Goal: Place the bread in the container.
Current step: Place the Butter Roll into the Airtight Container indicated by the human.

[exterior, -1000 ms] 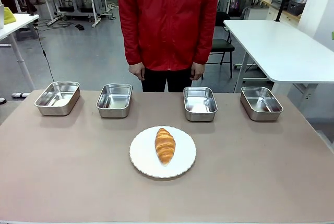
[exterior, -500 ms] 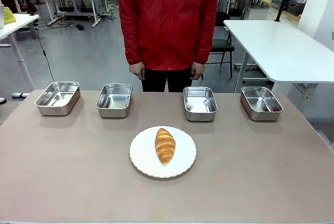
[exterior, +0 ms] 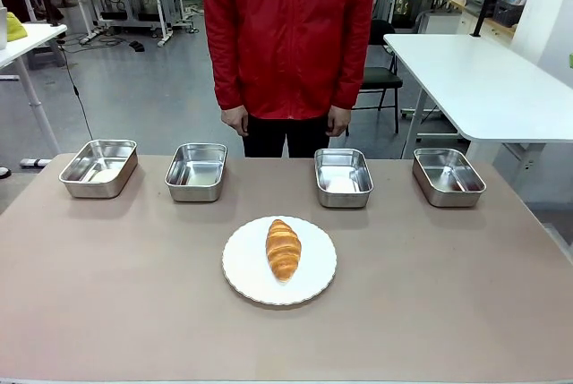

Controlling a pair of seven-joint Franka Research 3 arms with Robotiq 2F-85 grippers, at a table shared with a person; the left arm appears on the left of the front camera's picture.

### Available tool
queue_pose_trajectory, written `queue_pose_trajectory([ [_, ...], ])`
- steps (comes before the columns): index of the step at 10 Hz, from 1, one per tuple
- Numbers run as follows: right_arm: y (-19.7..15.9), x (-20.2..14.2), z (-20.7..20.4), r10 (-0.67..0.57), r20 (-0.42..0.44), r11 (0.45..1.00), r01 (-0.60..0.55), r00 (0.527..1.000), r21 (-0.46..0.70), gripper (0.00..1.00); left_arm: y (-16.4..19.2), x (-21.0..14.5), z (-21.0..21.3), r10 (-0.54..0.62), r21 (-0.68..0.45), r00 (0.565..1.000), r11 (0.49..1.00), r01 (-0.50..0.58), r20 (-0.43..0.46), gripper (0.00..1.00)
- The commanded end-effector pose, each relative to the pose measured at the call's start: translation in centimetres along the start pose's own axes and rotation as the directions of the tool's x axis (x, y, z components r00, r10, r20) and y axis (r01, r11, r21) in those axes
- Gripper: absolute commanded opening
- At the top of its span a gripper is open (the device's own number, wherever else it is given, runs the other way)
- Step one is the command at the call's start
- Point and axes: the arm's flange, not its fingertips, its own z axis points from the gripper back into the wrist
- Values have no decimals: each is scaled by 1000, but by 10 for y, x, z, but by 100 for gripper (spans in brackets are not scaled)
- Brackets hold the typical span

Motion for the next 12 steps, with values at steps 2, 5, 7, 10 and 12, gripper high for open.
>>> queue_pose_trajectory([
  [2, 1, 1, 0, 3, 3, 1000, -3, 1000, 1, 100, -1, -1, 1, -16, -7, 1000, 1000, 16, 8, 100],
  [5, 1, 1, 0, 3, 3, 1000, -3, 1000, 1, 100, -1, -1, 1, -16, -7, 1000, 1000, 16, 8, 100],
  [7, 1, 1, 0, 3, 3, 1000, -3, 1000, 1, 100, -1, -1, 1, -16, -7, 1000, 1000, 16, 8, 100],
  [10, 1, 1, 0, 3, 3, 1000, -3, 1000, 1, 100, -1, -1, 1, -16, -7, 1000, 1000, 16, 8, 100],
  [12, 1, 1, 0, 3, 3, 1000, -3, 1000, 1, 100, -1, -1, 1, -16, -7, 1000, 1000, 16, 8, 100],
])
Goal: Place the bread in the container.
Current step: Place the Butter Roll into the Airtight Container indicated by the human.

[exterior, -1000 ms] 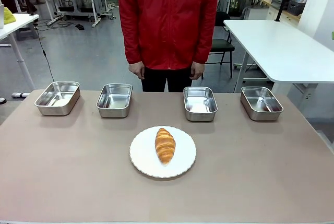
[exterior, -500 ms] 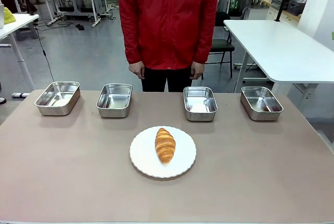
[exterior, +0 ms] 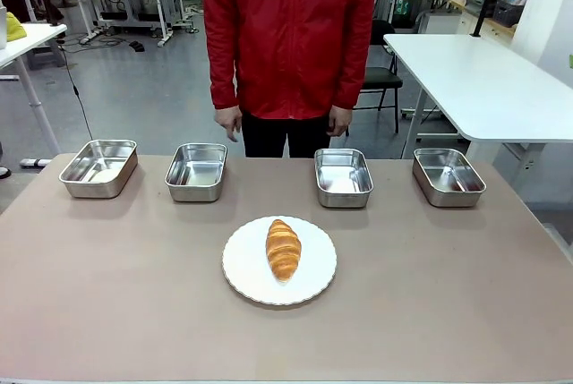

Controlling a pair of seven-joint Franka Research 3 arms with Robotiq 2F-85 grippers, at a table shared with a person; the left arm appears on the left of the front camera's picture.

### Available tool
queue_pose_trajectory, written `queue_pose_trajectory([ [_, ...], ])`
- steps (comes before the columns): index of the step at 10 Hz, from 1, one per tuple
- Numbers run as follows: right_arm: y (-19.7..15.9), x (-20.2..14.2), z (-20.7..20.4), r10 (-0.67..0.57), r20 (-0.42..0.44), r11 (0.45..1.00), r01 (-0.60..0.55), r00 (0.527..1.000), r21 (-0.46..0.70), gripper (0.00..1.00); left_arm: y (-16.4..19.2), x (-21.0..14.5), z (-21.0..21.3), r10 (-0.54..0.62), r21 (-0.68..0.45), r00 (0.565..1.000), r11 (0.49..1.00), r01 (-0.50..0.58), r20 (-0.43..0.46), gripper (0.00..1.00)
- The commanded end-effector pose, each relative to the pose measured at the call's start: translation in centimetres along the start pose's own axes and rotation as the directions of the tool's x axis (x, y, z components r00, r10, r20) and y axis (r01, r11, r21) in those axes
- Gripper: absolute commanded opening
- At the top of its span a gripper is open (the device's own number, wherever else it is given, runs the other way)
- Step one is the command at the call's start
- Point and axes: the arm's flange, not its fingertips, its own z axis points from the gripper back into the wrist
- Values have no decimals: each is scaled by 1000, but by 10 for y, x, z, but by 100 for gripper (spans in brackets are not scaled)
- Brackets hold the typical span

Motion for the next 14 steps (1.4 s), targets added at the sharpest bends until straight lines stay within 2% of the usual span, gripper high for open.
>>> queue_pose_trajectory([
  [1, 1, 1, 0, 3, 3, 1000, -3, 1000, 1, 100, -1, -1, 1, -16, -7, 1000, 1000, 16, 8, 100],
  [14, 1, 1, 0, 3, 3, 1000, -3, 1000, 1, 100, -1, -1, 1, -16, -7, 1000, 1000, 16, 8, 100],
])
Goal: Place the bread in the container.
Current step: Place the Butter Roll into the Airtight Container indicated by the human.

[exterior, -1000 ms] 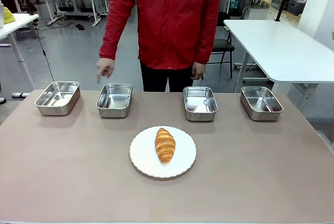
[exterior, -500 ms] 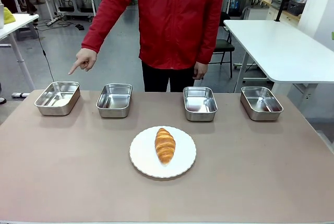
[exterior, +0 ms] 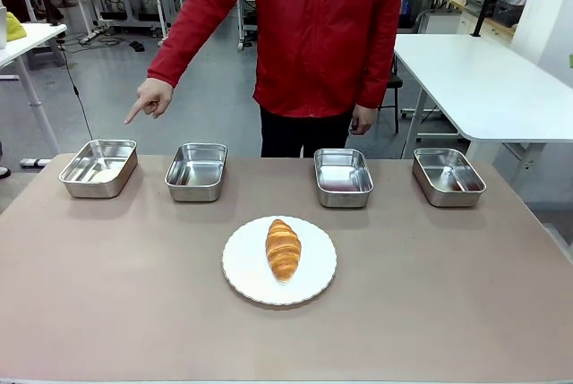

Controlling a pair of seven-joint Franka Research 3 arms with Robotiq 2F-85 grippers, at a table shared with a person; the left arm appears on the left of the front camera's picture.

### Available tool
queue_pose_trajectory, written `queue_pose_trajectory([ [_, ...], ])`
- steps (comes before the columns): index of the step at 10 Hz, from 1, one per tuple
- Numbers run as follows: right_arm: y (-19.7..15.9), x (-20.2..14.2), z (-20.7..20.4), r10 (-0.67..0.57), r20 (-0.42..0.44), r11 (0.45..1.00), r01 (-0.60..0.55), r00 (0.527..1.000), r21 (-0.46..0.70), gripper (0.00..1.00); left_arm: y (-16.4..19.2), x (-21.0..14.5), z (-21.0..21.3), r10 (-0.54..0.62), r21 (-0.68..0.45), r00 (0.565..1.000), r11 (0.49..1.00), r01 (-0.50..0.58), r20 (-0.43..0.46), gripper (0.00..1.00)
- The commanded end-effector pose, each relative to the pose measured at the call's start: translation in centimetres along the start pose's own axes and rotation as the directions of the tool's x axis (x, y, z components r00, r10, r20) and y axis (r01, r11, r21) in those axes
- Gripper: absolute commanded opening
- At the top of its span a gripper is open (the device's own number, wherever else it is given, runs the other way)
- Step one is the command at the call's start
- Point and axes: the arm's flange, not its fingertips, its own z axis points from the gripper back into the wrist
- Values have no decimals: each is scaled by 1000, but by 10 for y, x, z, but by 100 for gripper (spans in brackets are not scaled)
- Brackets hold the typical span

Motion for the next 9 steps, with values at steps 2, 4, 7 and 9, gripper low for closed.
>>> queue_pose_trajectory([
  [2, 1, 1, 0, 3, 3, 1000, -3, 1000, 1, 100, -1, -1, 1, -16, -7, 1000, 1000, 16, 8, 100],
  [4, 1, 1, 0, 3, 3, 1000, -3, 1000, 1, 100, -1, -1, 1, -16, -7, 1000, 1000, 16, 8, 100],
  [7, 1, 1, 0, 3, 3, 1000, -3, 1000, 1, 100, -1, -1, 1, -16, -7, 1000, 1000, 16, 8, 100],
  [9, 1, 1, 0, 3, 3, 1000, -3, 1000, 1, 100, -9, 19, -3, 45, -71, 999, 996, -46, -20, 100],
])
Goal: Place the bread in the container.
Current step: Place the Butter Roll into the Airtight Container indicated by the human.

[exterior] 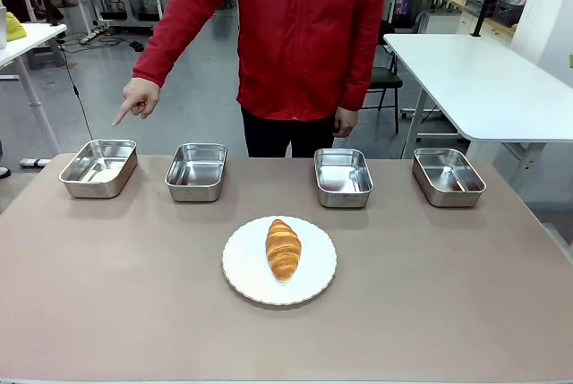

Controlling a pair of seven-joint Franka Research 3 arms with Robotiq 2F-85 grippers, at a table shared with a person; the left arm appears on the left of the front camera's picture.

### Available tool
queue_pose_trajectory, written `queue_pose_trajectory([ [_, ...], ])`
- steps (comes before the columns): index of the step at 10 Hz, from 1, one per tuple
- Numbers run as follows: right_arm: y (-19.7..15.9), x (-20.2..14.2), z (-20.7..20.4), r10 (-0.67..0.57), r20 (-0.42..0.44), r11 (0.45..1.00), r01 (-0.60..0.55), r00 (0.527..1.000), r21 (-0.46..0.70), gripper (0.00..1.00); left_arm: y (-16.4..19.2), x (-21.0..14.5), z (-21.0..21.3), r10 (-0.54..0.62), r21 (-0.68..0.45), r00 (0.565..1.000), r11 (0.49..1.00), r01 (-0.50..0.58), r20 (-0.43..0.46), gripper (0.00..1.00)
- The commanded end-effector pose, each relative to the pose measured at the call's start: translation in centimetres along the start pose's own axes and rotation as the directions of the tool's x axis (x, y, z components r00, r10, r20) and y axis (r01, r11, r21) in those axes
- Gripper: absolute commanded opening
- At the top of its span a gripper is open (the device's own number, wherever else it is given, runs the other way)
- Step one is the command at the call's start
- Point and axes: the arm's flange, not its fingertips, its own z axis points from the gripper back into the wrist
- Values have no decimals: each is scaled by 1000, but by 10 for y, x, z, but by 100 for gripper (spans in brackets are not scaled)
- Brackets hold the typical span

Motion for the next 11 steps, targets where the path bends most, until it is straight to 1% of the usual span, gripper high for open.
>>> queue_pose_trajectory([
  [1, 1, 1, 0, 3, 3, 1000, -3, 1000, 1, 100, -20, 36, -16, 56, -49, 993, 997, -62, -105, 100],
  [2, 1, 1, 0, 3, 3, 1000, -3, 1000, 1, 100, -39, 61, -36, 75, -65, 982, 994, -88, -173, 100],
  [3, 1, 1, 0, 3, 3, 1000, -3, 1000, 1, 100, -62, 78, -56, 95, -57, 967, 992, -111, -235, 100],
  [4, 1, 1, 0, 3, 3, 1000, -3, 1000, 1, 100, -92, 91, -85, 104, -45, 948, 991, -123, -302, 100],
  [5, 1, 1, 0, 3, 3, 1000, -3, 1000, 1, 100, -126, 102, -121, 116, -36, 916, 989, -140, -385, 100],
  [6, 1, 1, 0, 3, 3, 1000, -3, 1000, 1, 100, -164, 109, -167, 135, -26, 872, 986, -167, -471, 100],
  [7, 1, 1, 0, 3, 3, 1000, -3, 1000, 1, 100, -195, 108, -213, 173, -11, 828, 977, -211, -533, 100],
  [9, 1, 1, 0, 3, 3, 1000, -3, 1000, 1, 100, -246, 89, -294, 225, 31, 736, 963, -267, -638, 100],
  [10, 1, 1, 0, 3, 3, 1000, -3, 1000, 1, 100, -261, 84, -324, 249, 55, 728, 958, -280, -638, 100],
  [11, 1, 1, 0, 3, 3, 1000, -3, 1000, 1, 100, -262, 83, -335, 284, 70, 695, 945, -320, -661, 100],
])
